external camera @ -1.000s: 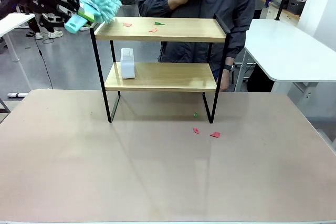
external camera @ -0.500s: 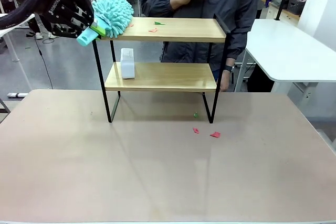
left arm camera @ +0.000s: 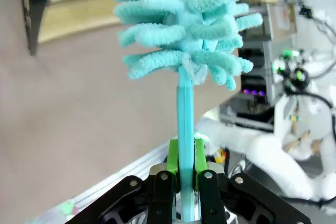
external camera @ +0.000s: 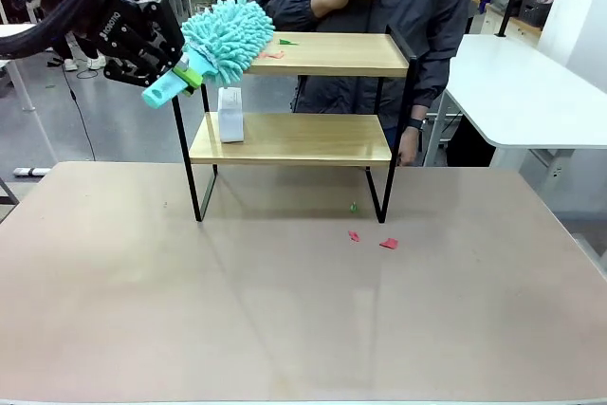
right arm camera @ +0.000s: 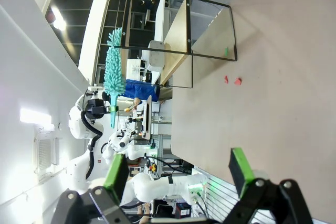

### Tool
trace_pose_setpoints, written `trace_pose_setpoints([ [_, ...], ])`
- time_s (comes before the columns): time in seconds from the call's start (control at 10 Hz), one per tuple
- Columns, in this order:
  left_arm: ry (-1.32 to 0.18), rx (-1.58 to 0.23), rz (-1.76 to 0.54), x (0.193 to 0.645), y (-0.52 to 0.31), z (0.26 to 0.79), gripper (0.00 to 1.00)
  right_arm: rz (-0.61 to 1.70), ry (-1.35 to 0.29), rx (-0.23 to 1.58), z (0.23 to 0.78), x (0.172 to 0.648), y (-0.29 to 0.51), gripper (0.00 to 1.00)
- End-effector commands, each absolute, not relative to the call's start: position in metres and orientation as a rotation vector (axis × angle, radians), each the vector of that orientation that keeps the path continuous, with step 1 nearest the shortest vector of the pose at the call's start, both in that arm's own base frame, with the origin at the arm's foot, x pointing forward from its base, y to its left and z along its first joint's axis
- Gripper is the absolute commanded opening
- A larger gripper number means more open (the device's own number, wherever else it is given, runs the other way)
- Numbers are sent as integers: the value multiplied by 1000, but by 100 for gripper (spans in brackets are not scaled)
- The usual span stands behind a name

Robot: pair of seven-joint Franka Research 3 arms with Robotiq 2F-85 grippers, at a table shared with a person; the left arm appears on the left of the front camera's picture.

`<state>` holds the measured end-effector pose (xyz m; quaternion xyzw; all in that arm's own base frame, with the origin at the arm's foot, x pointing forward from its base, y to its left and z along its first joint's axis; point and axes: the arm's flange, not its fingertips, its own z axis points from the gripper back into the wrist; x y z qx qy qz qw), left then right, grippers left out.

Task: Clean the shelf.
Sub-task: Clean the remaining tier of the Shelf with the Duster once objects are removed.

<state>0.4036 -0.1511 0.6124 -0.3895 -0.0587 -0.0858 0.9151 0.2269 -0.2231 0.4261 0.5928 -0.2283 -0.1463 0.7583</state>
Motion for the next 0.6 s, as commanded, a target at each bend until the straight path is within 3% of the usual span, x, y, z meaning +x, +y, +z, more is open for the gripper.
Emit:
trace_pose_setpoints([
  [0.0,-19,-802,-313,401,-142,617,12,-299,-530,1300,426,229,-222,100],
  [0.5,286,-772,-643,386,-129,621,12,-299,-530,1300,426,229,-222,100],
])
